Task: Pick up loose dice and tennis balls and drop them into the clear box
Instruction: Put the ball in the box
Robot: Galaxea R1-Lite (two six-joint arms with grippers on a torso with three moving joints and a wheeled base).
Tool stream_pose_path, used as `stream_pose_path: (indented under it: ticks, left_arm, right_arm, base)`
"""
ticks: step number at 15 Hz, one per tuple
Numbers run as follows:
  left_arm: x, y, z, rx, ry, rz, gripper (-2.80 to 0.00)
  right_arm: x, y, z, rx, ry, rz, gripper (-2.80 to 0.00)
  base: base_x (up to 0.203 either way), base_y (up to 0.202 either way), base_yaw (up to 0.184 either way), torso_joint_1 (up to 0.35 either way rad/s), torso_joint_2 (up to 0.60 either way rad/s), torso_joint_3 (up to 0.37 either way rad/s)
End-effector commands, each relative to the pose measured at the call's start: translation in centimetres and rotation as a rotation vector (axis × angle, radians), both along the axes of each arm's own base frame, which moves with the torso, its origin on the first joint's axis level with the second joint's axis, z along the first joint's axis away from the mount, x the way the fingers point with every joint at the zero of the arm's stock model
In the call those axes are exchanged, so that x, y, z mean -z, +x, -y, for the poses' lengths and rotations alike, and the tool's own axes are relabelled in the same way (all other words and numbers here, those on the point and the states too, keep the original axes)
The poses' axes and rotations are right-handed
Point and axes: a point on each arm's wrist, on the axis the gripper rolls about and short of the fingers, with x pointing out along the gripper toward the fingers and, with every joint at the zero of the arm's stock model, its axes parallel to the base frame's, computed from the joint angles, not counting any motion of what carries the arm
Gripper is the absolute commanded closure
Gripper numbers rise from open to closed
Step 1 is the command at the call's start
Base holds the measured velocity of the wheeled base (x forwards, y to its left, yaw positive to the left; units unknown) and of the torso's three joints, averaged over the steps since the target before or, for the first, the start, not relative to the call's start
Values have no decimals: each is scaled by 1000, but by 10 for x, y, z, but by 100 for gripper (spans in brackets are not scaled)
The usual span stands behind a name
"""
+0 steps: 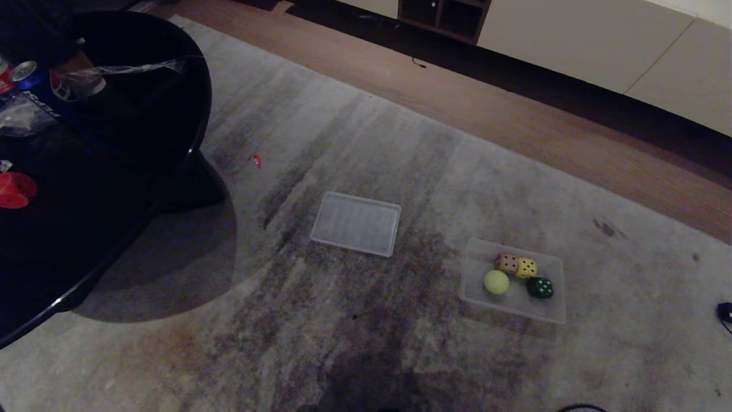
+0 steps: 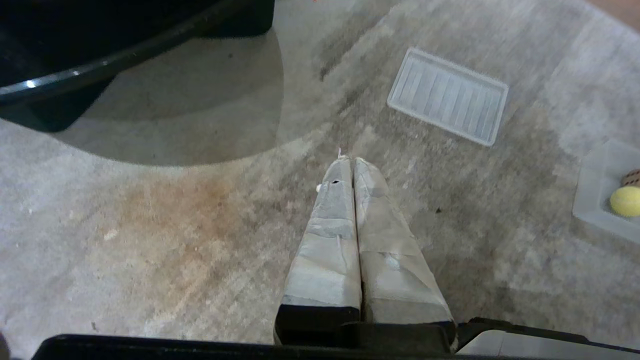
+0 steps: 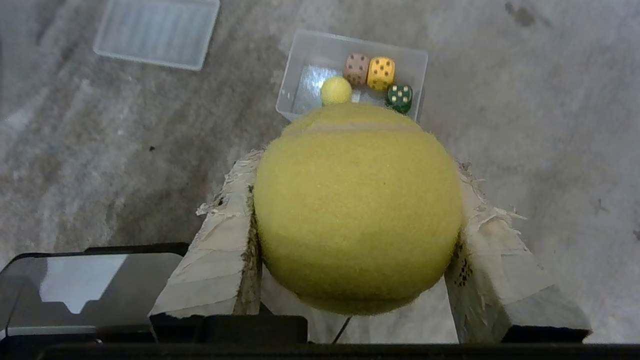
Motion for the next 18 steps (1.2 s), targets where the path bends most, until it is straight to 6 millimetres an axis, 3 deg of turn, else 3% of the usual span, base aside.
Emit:
stream_pose_path:
  ticks: [1,18]
  left_arm:
    - [0,0,0,-1,-1,-3,0]
    - [0,0,0,-1,-1,-3,0]
  right_arm:
    - [0,0,0,-1,1,-1,0]
    - [0,0,0,-1,1,-1,0]
  base:
    - [0,0,0,2,7,-198]
    - [0,0,0,3,4,-196]
